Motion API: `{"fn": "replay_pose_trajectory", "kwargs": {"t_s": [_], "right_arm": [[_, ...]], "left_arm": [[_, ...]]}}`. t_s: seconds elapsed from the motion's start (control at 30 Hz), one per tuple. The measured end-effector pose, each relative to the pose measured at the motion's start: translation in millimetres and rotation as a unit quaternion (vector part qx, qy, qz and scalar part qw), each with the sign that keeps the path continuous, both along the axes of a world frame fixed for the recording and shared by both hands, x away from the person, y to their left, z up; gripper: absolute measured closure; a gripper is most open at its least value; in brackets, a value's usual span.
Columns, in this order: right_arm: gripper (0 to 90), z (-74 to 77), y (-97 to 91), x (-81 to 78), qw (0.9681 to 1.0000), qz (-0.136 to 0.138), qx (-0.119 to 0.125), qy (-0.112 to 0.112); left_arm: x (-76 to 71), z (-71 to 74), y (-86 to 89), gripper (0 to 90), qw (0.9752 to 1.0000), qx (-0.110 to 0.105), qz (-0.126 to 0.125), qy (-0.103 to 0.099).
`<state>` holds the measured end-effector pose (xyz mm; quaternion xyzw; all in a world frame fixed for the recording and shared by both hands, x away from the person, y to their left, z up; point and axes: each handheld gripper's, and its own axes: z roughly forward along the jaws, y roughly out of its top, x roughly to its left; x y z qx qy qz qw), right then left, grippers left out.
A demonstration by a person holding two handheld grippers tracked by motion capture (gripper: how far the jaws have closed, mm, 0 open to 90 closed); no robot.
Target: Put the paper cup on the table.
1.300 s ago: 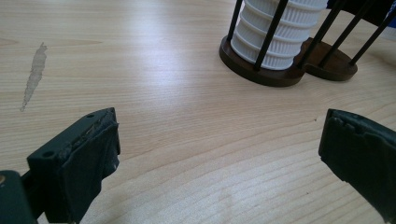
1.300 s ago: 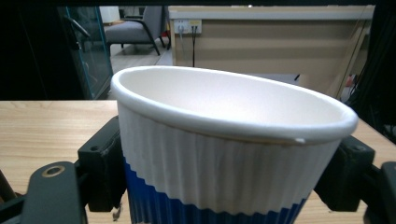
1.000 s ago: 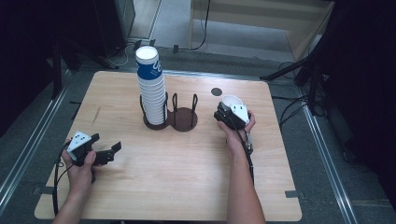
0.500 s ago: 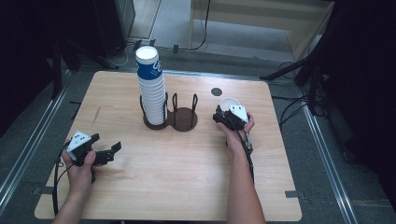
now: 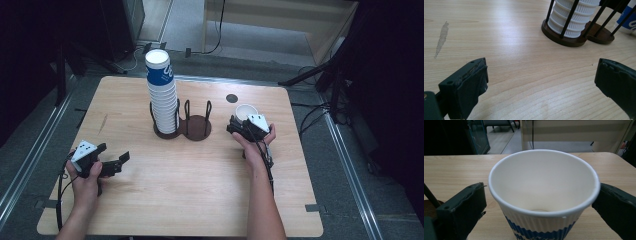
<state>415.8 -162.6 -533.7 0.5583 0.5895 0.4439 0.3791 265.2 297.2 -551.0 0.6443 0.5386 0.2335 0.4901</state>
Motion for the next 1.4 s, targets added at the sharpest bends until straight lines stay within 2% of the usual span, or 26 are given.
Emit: {"fn": "replay_pose_trajectory", "kwargs": {"t_s": [0.4,0.7,0.9,1.4], "right_arm": [[0.0,7.3,-5.3,-19.4,0.9997,0.019,0.004,-0.015],[0.0,16.9,-15.3,-38.5,0.9990,0.032,0.012,-0.029],[0.0,24.5,-27.6,-57.2,0.9982,0.039,0.018,-0.041],[0.0,30.2,-61.0,-89.9,0.9978,0.021,0.029,-0.056]], "left_arm": [[0.1,0.0,0.4,0.0,1.0000,-0.001,0.000,0.002],[0.1,0.0,0.3,0.0,1.0000,0.000,-0.001,0.001],[0.1,0.0,0.2,0.0,1.0000,0.000,-0.001,0.001],[-0.3,0.2,-0.2,0.0,1.0000,0.003,-0.002,0.000]]}}
